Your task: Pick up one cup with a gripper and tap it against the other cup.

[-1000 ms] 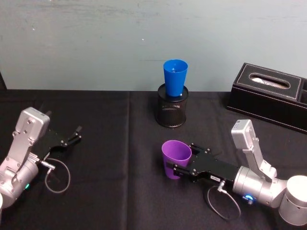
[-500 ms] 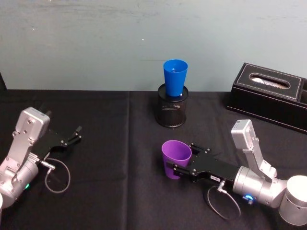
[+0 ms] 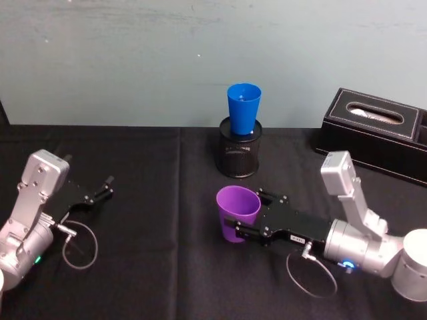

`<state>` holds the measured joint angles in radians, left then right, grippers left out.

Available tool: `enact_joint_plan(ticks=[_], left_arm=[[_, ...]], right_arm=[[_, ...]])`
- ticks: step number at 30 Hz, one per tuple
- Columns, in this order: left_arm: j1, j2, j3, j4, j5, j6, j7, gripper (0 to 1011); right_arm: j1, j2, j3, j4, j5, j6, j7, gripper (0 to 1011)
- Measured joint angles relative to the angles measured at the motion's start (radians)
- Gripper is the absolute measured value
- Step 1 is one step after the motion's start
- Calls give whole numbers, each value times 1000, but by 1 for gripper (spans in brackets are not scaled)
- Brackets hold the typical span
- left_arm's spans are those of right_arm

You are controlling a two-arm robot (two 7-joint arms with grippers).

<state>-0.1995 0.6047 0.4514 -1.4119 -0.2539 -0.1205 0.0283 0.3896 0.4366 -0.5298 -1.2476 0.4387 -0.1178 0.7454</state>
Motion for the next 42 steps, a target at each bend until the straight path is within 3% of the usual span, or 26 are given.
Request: enact_joint_plan(ticks=[5,14,23,42], left_arm=[[0,0,0,0,0,0,0,1011],[0,0,0,0,0,0,0,1012],[0,0,0,0,0,0,0,1011],[0,0,0,0,0,0,0,1011]], right_arm=[[-16,54,16,-138,44,84,-4,726],[-2,103,26,-237,91,168,-21,726],[17,110,16,-240,107,188,-49,726],[18,109,17,-239,105,186,-45,726]])
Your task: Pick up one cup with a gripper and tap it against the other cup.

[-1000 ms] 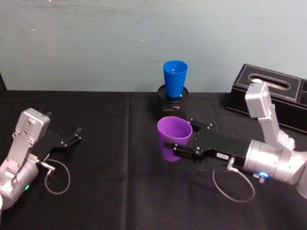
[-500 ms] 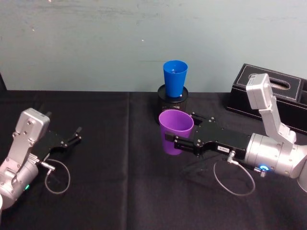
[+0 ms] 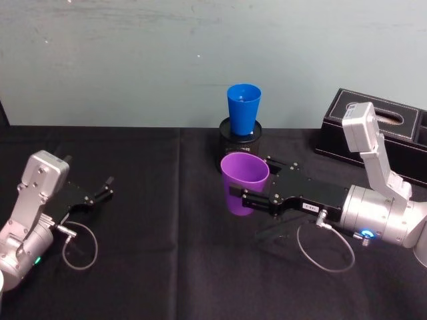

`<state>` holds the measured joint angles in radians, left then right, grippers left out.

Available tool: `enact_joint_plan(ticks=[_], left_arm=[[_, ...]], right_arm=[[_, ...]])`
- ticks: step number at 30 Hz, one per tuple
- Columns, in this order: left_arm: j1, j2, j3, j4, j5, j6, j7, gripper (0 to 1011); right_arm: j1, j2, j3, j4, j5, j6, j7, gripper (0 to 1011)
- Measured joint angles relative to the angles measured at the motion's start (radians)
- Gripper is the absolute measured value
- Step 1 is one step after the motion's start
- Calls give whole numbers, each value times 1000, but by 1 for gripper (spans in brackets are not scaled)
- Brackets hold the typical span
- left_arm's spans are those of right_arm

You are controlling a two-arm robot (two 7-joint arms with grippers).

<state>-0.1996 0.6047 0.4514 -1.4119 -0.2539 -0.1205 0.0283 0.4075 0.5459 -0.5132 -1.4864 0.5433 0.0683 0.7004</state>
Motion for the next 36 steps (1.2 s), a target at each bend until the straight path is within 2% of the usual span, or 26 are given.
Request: enact_joint_plan(ticks=[36], left_arm=[[0,0,0,0,0,0,0,1011]], right_arm=[[0,0,0,0,-2,-1,2,726]])
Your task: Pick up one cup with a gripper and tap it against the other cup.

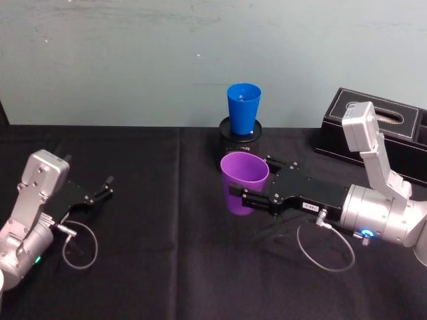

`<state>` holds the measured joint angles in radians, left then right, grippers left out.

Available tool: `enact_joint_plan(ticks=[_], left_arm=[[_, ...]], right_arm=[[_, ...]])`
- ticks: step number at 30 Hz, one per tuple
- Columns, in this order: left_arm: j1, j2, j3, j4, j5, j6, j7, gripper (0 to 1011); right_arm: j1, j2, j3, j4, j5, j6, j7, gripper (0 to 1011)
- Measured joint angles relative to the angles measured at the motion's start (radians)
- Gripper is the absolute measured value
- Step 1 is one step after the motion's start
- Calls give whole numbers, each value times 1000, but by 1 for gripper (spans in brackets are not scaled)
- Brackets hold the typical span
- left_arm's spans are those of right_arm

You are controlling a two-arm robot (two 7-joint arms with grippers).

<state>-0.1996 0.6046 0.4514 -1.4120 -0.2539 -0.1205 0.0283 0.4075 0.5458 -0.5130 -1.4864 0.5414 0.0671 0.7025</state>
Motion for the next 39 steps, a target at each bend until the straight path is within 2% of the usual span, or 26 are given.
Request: enact_joint_plan(ticks=[33,39], left_arm=[[0,0,0,0,0,0,0,1011],[0,0,0,0,0,0,0,1012]], right_arm=[[0,1,0,-1,2,-1,0,726],[32,-6,3,26,17,10,-32,726]])
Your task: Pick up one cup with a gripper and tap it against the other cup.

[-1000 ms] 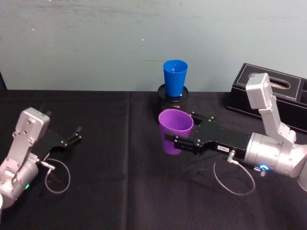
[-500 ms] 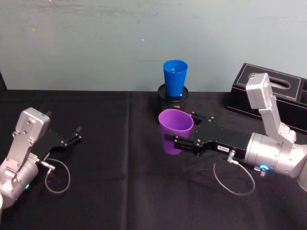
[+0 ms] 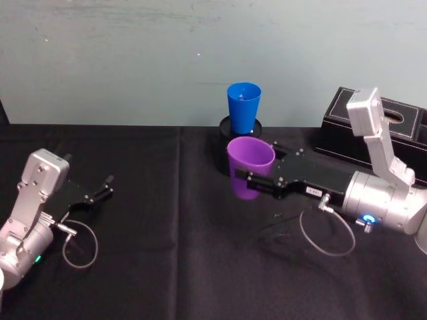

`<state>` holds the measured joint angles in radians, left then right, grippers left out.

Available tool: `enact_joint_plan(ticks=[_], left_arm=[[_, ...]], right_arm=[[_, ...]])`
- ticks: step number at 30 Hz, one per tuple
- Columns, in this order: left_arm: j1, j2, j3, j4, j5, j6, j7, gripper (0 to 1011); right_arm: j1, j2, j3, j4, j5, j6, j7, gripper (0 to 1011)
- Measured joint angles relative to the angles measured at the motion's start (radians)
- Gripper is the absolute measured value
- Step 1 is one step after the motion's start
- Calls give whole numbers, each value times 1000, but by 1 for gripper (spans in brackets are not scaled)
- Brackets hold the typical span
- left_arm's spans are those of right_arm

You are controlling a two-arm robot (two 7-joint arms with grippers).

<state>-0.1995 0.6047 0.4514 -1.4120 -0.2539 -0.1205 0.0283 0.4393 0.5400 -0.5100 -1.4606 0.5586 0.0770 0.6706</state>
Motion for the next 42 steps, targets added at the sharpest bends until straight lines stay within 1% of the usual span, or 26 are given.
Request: enact_joint_plan(ticks=[3,10,15,16,19,20,23,26,27,30,36,42], left_arm=[[0,0,0,0,0,0,0,1011],[0,0,0,0,0,0,0,1011],[0,0,0,0,0,0,0,1011],[0,0,0,0,0,0,0,1011],[0,0,0,0,0,0,0,1011],[0,0,0,0,0,0,0,1011],[0,0,0,0,0,0,0,1011],[0,0,0,0,0,0,0,1011],[0,0,0,0,0,0,0,1011],[0,0,0,0,0,0,0,1011],[0,0,0,0,0,0,0,1011],[0,0,0,0,0,0,0,1011]], right_arm=[[20,-11,0,27,3,5,-16,726],[67,-50,-5,102,4,20,-45,726],[107,-96,-12,176,3,19,-60,726],[119,-111,-15,201,-1,14,-65,726],[137,-131,-20,234,-12,5,-71,726],[149,-142,-24,257,-21,1,-76,726],[166,-159,-28,288,-34,-8,-80,726],[194,-182,-31,337,-59,-26,-85,726],[194,-182,-31,337,-59,-26,-85,726],[217,-204,-30,379,-79,-46,-85,726],[246,-231,-20,437,-102,-72,-86,726],[266,-250,-11,477,-116,-81,-85,726]])
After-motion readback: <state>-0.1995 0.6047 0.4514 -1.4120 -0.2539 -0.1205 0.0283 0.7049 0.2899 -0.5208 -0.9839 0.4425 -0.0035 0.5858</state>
